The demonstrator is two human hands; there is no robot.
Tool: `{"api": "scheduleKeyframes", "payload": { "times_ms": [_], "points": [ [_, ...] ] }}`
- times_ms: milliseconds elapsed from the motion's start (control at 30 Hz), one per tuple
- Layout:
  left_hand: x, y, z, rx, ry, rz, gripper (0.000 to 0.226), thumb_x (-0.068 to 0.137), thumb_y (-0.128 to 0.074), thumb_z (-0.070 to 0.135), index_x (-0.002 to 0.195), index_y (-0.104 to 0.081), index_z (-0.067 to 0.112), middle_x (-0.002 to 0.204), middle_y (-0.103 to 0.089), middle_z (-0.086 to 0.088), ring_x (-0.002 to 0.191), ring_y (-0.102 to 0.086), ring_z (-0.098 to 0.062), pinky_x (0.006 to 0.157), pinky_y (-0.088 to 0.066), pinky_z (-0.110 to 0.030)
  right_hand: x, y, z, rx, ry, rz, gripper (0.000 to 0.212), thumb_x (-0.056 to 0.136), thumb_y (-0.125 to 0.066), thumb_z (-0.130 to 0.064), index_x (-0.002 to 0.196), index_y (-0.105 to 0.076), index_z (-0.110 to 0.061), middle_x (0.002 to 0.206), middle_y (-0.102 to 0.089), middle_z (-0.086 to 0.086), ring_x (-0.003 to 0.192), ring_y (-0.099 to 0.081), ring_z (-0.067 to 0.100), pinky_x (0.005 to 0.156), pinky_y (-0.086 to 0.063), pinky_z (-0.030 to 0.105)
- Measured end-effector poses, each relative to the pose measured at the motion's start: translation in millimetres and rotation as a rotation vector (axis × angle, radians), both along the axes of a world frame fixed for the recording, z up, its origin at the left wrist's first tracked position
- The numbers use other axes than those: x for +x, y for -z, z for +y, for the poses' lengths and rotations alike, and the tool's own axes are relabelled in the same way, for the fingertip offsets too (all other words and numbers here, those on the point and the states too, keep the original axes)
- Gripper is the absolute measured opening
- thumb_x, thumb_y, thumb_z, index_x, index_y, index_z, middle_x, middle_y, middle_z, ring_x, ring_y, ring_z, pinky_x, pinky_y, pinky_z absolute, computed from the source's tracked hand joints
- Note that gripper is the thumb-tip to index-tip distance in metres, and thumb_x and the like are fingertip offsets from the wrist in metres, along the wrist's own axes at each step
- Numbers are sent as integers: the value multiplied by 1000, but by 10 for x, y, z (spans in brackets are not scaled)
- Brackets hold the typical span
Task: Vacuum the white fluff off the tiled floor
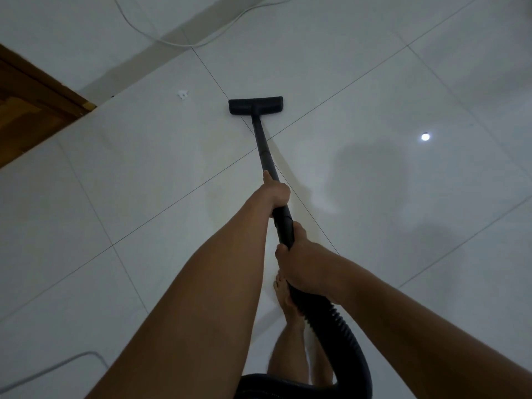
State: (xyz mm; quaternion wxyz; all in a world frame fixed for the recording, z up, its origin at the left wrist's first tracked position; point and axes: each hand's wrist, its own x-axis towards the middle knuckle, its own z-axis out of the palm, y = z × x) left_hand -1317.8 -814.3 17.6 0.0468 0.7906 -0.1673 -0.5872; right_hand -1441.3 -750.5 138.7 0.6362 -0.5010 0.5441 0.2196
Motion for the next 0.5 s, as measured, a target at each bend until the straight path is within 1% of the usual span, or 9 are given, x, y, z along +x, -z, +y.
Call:
{"api": "scheduleKeyframes", "payload": {
  "times_ms": [133, 167, 233, 300, 400, 433, 467, 500],
  "points": [
    [147, 77, 13, -43, -114, 20, 76, 103, -32, 16, 157, 17, 36, 154, -37, -12, 125, -51, -34, 106, -47, -47, 158, 108, 23, -49, 13, -26, 60, 110, -34, -27, 161, -2, -27, 86, -54, 11, 24, -50, 3, 27, -33, 12],
    [175, 88, 38, -58, -136, 24, 75, 103, -32, 16, 157, 15, 36, 154, -37, -12, 125, -51, -34, 105, -47, -47, 182, 131, 54, -49, 25, -35, 60, 110, -35, -28, 161, -3, -28, 87, -55, 11, 25, -51, 3, 28, -35, 12],
    [222, 102, 108, -83, -172, 19, 74, 103, -33, 15, 158, 12, 36, 153, -38, -12, 123, -53, -33, 103, -49, -45, 206, 159, 121, -12, 81, -66, 57, 109, -38, -30, 159, -10, -34, 91, -60, 15, 31, -57, 8, 36, -46, 18],
    [274, 100, 200, -90, -206, 1, 74, 102, -32, 15, 158, 11, 36, 145, -46, -13, 116, -57, -32, 100, -51, -45, 206, 192, 183, 18, 125, -95, 54, 108, -41, -32, 156, -17, -37, 94, -63, 17, 38, -60, 12, 42, -52, 24],
    [335, 118, 392, -91, -286, -38, 74, 103, -33, 12, 159, 11, 34, 123, -53, -11, 100, -59, -28, 95, -53, -41, 163, 193, 275, 37, 121, -119, 51, 108, -43, -32, 155, -25, -40, 88, -65, 13, 38, -60, 8, 41, -50, 21],
    [349, 128, 479, -92, -312, -50, 74, 103, -32, 12, 159, 11, 34, 111, -52, -8, 92, -58, -26, 91, -52, -39, 144, 185, 313, 83, 144, -128, 51, 108, -44, -31, 155, -26, -41, 85, -64, 14, 40, -62, 10, 42, -52, 22],
    [354, 135, 577, -90, -337, -57, 73, 104, -32, 12, 158, 12, 34, 106, -50, -7, 87, -56, -24, 89, -51, -38, 126, 162, 361, 148, 187, -139, 50, 108, -45, -29, 153, -28, -44, 84, -63, 16, 45, -64, 14, 45, -55, 26],
    [353, 149, 678, -87, -365, -59, 73, 104, -32, 14, 158, 12, 35, 110, -51, -8, 88, -57, -24, 90, -52, -38, 109, 140, 419, 218, 237, -150, 50, 108, -46, -27, 151, -30, -45, 85, -62, 18, 50, -66, 18, 49, -58, 29]
  ]
}}
